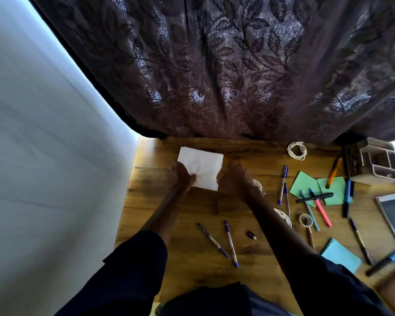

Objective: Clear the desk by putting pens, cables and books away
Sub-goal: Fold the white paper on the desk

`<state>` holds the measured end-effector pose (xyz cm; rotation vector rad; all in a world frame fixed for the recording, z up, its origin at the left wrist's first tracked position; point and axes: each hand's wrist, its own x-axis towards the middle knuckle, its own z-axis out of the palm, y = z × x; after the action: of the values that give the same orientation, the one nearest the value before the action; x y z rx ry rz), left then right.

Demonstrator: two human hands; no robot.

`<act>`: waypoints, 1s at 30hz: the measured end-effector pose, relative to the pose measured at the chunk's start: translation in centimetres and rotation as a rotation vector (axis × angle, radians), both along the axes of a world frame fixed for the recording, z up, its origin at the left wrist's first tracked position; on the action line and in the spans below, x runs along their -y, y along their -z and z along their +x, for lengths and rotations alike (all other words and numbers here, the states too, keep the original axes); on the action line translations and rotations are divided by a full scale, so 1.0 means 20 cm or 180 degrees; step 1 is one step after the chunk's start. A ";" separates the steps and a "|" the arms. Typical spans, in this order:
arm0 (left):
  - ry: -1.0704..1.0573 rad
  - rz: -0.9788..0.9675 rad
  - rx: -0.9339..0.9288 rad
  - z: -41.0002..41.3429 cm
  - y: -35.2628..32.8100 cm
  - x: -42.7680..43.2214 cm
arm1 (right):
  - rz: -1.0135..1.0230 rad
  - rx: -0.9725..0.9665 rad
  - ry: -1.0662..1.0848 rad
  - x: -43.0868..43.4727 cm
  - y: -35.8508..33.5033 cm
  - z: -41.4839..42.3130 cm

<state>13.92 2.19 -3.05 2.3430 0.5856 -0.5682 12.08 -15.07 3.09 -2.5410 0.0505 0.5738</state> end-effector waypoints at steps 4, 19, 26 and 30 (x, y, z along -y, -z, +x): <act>-0.0199 -0.0025 0.0239 -0.02 0.00 0.00 | 0.0246 0.0165 -0.0173 0.04 0.06 -0.01; -0.0572 -0.1844 0.0824 -0.16 -0.12 -0.05 | 0.1455 0.0118 0.0985 0.21 0.08 -0.11; -0.0203 -0.2192 0.0826 -0.18 -0.21 -0.11 | 0.3199 -0.0072 0.1431 0.23 0.02 -0.12; 0.0035 -0.2052 0.1068 -0.13 -0.23 -0.12 | 0.2008 0.0818 0.1119 0.21 0.05 -0.07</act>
<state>11.30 4.57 1.56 1.7692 0.1893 -0.2942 10.71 -19.24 2.00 -1.9077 0.1878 0.0922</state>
